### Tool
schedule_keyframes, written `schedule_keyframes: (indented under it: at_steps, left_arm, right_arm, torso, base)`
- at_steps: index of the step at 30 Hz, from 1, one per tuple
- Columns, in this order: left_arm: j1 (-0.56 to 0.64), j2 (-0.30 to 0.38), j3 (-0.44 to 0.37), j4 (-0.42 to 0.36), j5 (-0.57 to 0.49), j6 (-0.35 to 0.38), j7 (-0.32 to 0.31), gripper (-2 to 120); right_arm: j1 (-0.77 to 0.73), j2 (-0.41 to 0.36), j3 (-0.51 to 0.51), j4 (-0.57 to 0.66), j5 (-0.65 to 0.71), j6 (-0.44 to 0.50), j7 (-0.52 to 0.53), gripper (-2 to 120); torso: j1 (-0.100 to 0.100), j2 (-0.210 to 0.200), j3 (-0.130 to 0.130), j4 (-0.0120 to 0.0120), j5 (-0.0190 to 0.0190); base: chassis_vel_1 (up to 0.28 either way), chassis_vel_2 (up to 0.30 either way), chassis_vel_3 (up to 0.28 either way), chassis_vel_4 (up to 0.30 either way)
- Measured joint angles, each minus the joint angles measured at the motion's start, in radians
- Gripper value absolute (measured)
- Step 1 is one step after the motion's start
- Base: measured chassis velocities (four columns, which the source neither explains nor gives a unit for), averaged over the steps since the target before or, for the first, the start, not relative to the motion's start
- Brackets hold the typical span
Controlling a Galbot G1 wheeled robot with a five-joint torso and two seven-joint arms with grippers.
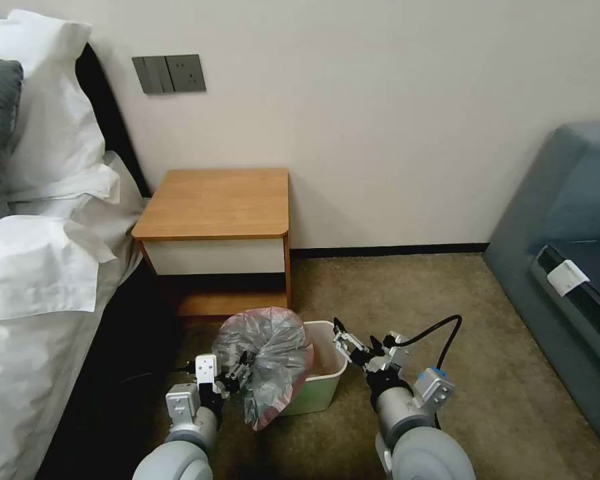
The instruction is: Pick up the garbage bag from the table and place it over the trash can.
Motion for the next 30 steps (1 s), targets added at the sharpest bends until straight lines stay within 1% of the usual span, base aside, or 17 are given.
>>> schedule_keyframes:
  at_steps: [17,19,30]
  left_arm:
    - [-0.037,-0.019,0.024,0.045,-0.003,0.004,-0.002,67]
    - [-0.051,-0.025,0.029,0.056,-0.003,0.016,-0.006,67]
    - [-0.086,-0.037,0.027,0.086,-0.018,0.034,-0.017,70]
  right_arm:
    - [-0.012,0.006,0.004,-0.011,-0.019,0.006,0.000,100]
    - [-0.019,0.001,0.007,-0.012,-0.021,0.010,0.000,100]
    - [-0.020,-0.006,0.015,-0.016,-0.021,0.011,0.003,100]
  torso:
    - [0.000,0.000,0.000,0.0000,0.0001]
    - [0.000,0.000,0.000,0.0000,0.0001]
    - [0.000,0.000,0.000,0.0000,0.0001]
  base:
    - [0.000,0.000,0.000,0.000]
    - [0.000,0.000,0.000,0.000]
    - [0.000,0.000,0.000,0.000]
